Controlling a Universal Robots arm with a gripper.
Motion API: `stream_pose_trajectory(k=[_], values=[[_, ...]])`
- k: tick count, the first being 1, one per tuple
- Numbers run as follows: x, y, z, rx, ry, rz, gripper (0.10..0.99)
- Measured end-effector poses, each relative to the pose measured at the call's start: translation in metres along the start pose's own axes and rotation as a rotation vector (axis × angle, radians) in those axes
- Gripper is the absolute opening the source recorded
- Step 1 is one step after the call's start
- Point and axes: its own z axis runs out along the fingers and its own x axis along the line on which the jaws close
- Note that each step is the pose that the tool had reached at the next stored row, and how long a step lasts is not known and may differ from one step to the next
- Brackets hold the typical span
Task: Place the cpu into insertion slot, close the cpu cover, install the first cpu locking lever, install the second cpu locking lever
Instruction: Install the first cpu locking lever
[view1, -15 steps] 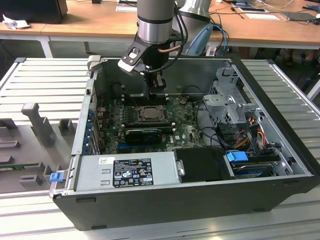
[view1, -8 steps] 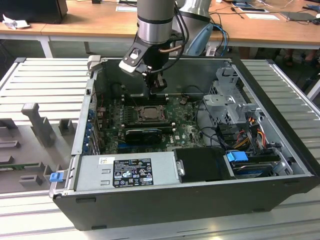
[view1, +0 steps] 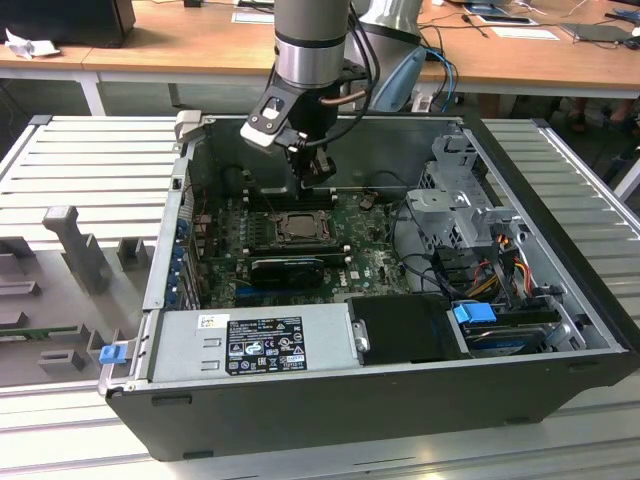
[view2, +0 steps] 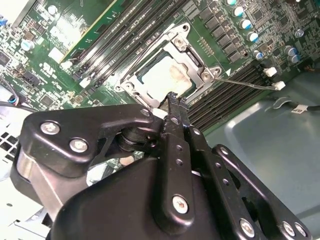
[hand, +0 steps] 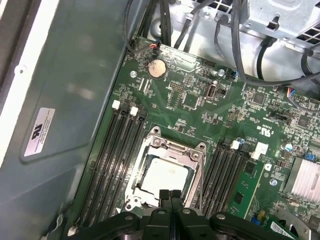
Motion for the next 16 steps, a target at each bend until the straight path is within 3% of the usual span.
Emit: stream_pose_trajectory(k=[16], values=[[0.0000,0.0000,0.0000,0.000,0.0020,-0.147,0.106]])
